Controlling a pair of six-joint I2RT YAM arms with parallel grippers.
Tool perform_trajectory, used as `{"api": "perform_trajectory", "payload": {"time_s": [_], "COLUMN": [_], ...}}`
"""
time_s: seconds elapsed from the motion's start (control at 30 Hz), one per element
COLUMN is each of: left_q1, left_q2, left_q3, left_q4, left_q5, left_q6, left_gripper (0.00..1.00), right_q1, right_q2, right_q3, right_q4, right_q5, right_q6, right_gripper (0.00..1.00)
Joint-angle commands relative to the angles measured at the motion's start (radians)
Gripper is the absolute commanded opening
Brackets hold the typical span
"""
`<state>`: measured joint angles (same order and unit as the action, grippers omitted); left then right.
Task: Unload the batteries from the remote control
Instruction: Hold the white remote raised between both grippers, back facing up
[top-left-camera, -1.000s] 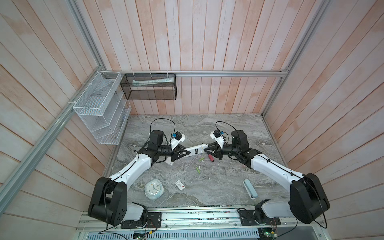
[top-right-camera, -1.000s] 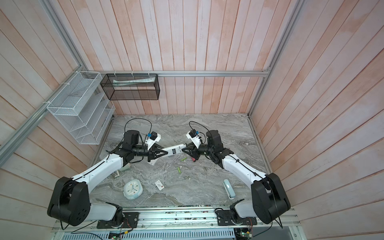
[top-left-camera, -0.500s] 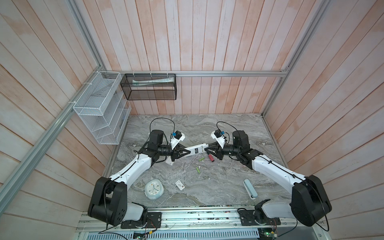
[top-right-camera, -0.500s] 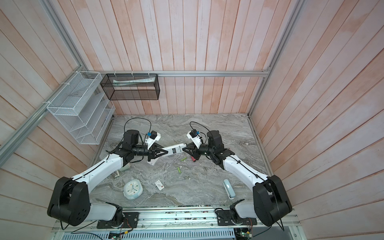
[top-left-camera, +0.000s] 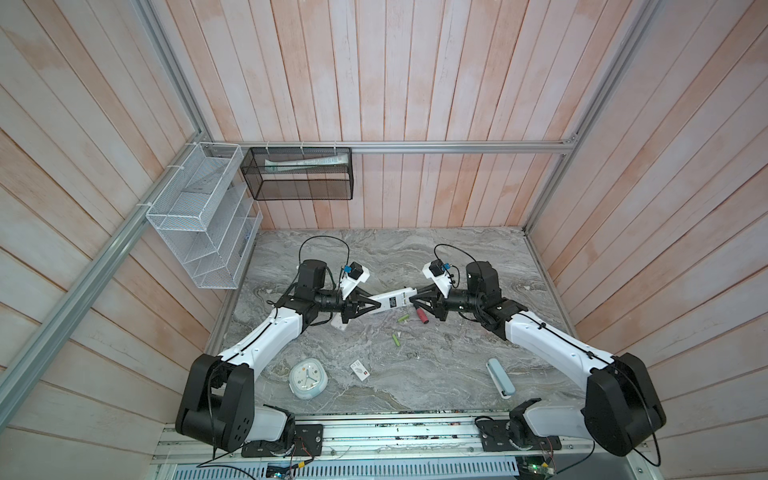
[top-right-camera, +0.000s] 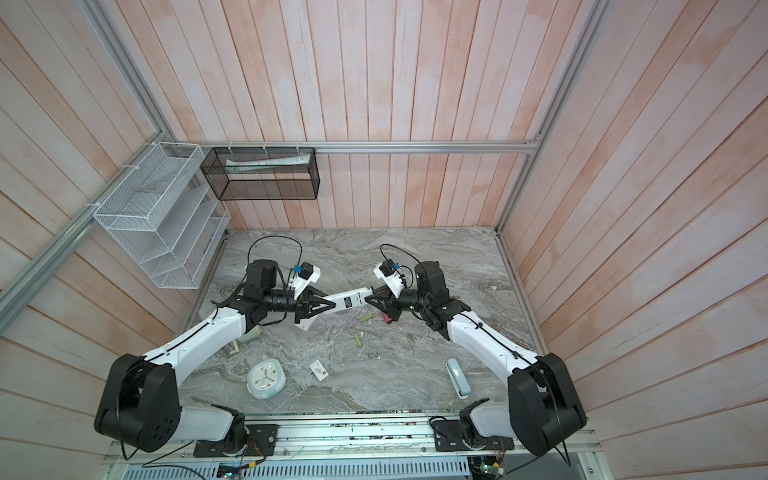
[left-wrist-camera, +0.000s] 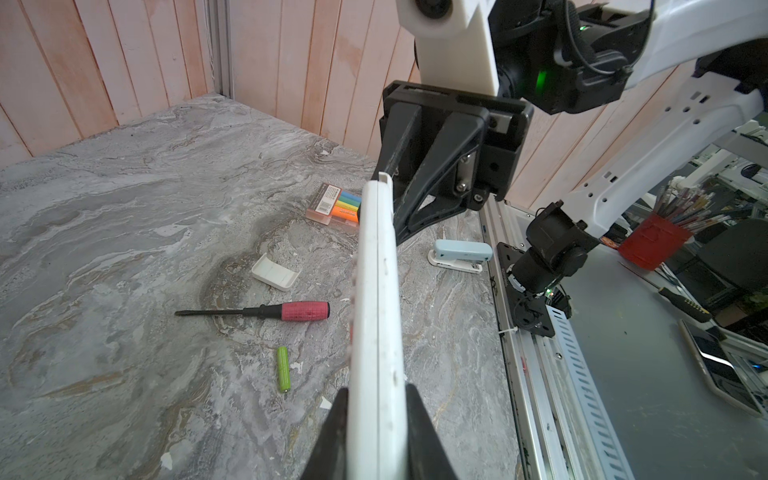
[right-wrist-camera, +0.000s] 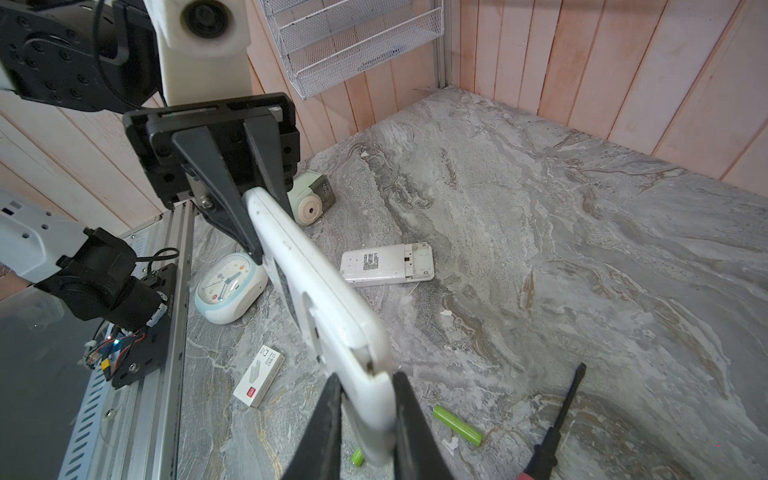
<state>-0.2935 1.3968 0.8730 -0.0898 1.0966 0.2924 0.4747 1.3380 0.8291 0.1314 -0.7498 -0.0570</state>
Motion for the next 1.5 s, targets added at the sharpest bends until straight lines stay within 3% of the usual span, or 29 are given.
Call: {"api": "perform_trajectory", "payload": {"time_s": [0.0,0.27,0.77,1.47], "left_q1": [-0.004,-0.004,-0.003,0.012], "left_q2": [-0.035,-0.033,-0.016,-0.01], "left_q3": [-0.017,-0.015,-0.017,-0.014], "left_q4": [-0.019,-0.004,0.068,0.049], "left_q5": [0.078,0.082,0.049,0.042], "left_q6": [0.027,0.017,-0.065,-0.045], "left_gripper": [0.0,0.0,0.0,0.0], "right_q1": [-0.031,-0.032,-0.032,-0.021], "right_q2": [0.003,-0.006,-0.007,0.018], "right_q3": [0.005,0.002,-0.002,0.005], "right_q4": [0.014,0.01,0.029,0.078], "right_q5": [0.093,0.091,0.029,-0.089], "right_q6": [0.007,0.009,0.026,0.052], "right_gripper": [0.22,0.26,0.11,0.02]}}
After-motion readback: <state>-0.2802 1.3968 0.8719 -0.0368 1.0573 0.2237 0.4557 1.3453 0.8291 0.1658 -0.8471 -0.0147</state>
